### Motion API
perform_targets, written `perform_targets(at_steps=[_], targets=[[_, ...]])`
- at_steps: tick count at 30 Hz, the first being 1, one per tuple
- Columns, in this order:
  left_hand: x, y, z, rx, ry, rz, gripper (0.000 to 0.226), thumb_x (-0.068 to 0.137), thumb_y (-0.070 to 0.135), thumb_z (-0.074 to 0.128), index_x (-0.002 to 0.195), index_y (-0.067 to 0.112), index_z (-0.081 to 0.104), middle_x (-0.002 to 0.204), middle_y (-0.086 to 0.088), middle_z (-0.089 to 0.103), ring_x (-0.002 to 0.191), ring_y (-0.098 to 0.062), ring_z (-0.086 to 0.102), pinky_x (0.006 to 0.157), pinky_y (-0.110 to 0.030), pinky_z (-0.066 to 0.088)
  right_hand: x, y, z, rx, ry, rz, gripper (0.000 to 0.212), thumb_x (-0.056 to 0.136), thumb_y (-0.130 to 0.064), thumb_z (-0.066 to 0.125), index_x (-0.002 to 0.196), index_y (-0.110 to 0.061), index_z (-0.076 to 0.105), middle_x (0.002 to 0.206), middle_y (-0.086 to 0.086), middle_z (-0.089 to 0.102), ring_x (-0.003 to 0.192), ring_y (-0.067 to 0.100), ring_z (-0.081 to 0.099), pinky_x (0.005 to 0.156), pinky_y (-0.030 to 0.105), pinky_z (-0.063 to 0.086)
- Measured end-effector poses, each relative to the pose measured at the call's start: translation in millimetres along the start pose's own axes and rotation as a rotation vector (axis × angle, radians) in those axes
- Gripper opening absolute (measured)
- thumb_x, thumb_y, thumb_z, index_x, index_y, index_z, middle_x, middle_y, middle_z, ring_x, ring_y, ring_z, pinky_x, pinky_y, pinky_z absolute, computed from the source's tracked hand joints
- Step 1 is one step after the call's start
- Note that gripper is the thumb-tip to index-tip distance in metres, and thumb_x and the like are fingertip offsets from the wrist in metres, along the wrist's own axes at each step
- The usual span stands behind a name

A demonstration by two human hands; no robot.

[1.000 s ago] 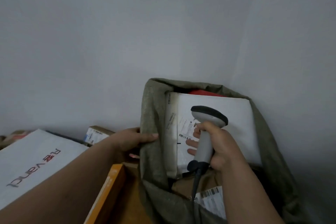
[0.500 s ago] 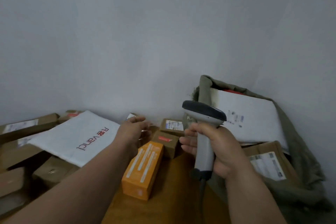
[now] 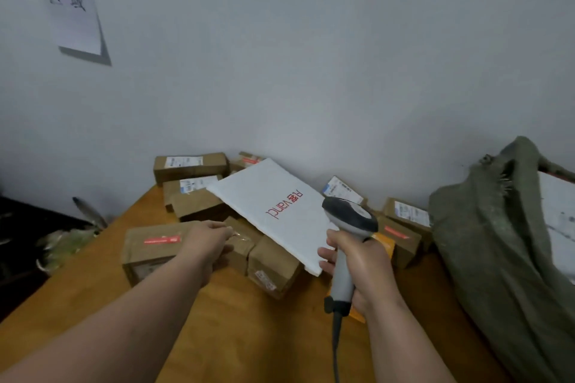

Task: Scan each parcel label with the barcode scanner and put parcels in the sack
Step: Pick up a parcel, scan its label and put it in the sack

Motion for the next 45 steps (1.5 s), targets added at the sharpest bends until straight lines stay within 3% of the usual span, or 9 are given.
perform_targets(at_steps=[6,9,12,17,22,28,34,40,45], targets=[[45,10,11,0.507,0.081,0.211,0.048,0.097,0.018,0.059,0.144,0.019,0.046,0.130,-0.004,0.055,0.089,-0.017,0.061,0.063,-0.028,0.052,54,38,31,0.008,0.022,0.083,0.021,0.086,-0.015,0.073,0.106,-0.010,0.068,0.097,0.008,0.074,0.086,0.020,0.075,0.072,0.035,0.062],[72,17,32,0.887,0.106,0.304,0.060,0.094,0.020,0.060,0.150,0.027,0.039,0.153,-0.002,0.037,0.125,-0.025,0.049,0.092,-0.035,0.051,86,51,40,0.015,0.015,0.129,0.020,0.086,-0.016,0.073,0.105,-0.012,0.068,0.096,0.003,0.074,0.088,0.018,0.074,0.074,0.034,0.062],[99,20,61,1.174,0.081,0.458,0.071,0.092,0.016,0.060,0.154,0.035,0.030,0.160,0.000,0.027,0.148,-0.026,0.021,0.119,-0.048,0.024,115,59,44,-0.012,0.019,0.166,0.018,0.087,-0.017,0.073,0.104,-0.013,0.068,0.094,0.003,0.074,0.088,0.017,0.073,0.073,0.032,0.062],[140,9,100,1.536,-0.092,0.649,0.080,0.098,0.021,0.056,0.156,0.045,0.007,0.167,0.003,0.000,0.153,-0.026,-0.008,0.121,-0.051,-0.007,146,70,37,-0.098,0.050,0.241,0.020,0.087,-0.027,0.073,0.104,-0.018,0.068,0.092,0.004,0.075,0.085,0.020,0.073,0.078,0.036,0.059],[174,-2,109,1.700,-0.244,0.661,0.078,0.099,0.025,0.054,0.155,0.046,0.003,0.167,0.004,0.000,0.154,-0.024,-0.007,0.122,-0.055,-0.005,151,77,32,-0.119,0.129,0.236,0.019,0.087,-0.025,0.073,0.104,-0.020,0.068,0.092,0.002,0.075,0.084,0.018,0.073,0.082,0.040,0.060],[184,55,100,1.362,-0.086,0.748,0.052,0.099,0.019,0.048,0.145,0.041,0.038,0.142,0.004,0.055,0.127,-0.023,0.053,0.107,-0.041,0.041,136,55,22,-0.022,0.344,0.071,0.007,0.086,-0.016,0.074,0.091,-0.018,0.070,0.081,0.001,0.074,0.085,0.019,0.072,0.081,0.039,0.060],[148,156,46,0.675,0.054,0.761,0.023,0.107,0.032,0.033,0.116,0.022,0.051,0.092,-0.003,0.061,0.085,-0.028,0.059,0.075,-0.043,0.050,101,16,25,0.117,0.532,-0.047,0.013,0.086,-0.018,0.075,0.095,-0.017,0.067,0.088,0.004,0.071,0.085,0.019,0.070,0.076,0.036,0.057],[117,188,-14,-0.181,-0.178,0.587,0.020,0.104,0.024,0.047,0.122,0.028,0.055,0.111,0.001,0.067,0.099,-0.023,0.065,0.082,-0.040,0.054,54,-8,54,0.155,0.526,-0.073,0.015,0.084,-0.017,0.077,0.091,-0.015,0.064,0.088,0.009,0.071,0.086,0.023,0.070,0.077,0.038,0.058],[103,151,-60,-0.236,-0.349,0.466,0.024,0.104,0.010,0.045,0.123,0.013,0.059,0.099,-0.004,0.076,0.080,-0.016,0.073,0.066,-0.029,0.057,13,-19,77,0.163,0.424,-0.086,0.016,0.084,-0.017,0.076,0.094,-0.007,0.068,0.083,0.010,0.072,0.080,0.024,0.069,0.078,0.040,0.057]])
Point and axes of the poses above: each hand's wrist, its own x-axis towards the middle knuckle, its own z-axis out of the palm, y = z × x, the point moved 5 cm from there along x, towards the middle knuckle
